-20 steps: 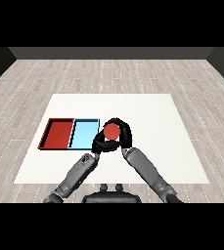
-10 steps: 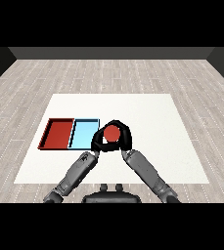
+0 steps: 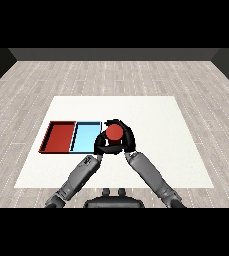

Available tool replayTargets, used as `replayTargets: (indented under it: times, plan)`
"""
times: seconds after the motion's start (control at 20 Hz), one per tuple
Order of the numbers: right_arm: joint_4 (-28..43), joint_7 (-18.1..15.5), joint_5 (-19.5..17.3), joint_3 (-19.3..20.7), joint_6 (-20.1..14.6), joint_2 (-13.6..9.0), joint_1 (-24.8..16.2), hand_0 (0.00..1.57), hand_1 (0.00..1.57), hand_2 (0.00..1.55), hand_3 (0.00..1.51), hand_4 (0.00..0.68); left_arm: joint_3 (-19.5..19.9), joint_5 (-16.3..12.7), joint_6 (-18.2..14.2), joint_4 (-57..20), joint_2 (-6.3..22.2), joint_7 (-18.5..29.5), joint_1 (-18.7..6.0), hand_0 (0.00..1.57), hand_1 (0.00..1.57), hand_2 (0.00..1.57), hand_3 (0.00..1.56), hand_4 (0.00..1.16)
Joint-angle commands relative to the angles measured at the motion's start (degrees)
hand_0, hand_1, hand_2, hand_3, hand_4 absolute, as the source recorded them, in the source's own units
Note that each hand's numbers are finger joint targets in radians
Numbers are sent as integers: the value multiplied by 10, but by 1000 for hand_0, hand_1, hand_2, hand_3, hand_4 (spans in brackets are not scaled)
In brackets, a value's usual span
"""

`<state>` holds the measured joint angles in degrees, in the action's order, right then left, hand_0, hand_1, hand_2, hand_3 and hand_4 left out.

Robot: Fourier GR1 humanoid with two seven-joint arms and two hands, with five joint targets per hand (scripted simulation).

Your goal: Pick the red can and put it in the red box

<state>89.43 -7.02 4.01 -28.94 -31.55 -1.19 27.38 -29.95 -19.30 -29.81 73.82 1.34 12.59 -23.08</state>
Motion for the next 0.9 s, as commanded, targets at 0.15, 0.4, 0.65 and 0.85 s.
replayTargets:
  times: [0.15,0.4,0.65,0.85]
  plan:
    - [-7,33,-36,-6,23,11,-5,0,0,0,0,0,-39,-24,-31,-9,-13,24,-26,1571,1571,1571,1499,1127]
    - [23,40,-57,15,1,12,-22,0,0,0,0,0,8,23,13,29,-13,-8,0,1571,1571,1571,1502,1132]
    - [7,48,-48,5,-25,12,7,0,0,0,0,0,-3,6,5,-16,-13,25,-15,1571,1571,1571,1497,1139]
    - [56,48,-76,35,35,6,-60,0,0,0,0,0,13,54,12,38,-13,-17,7,1571,1571,1571,1488,1137]
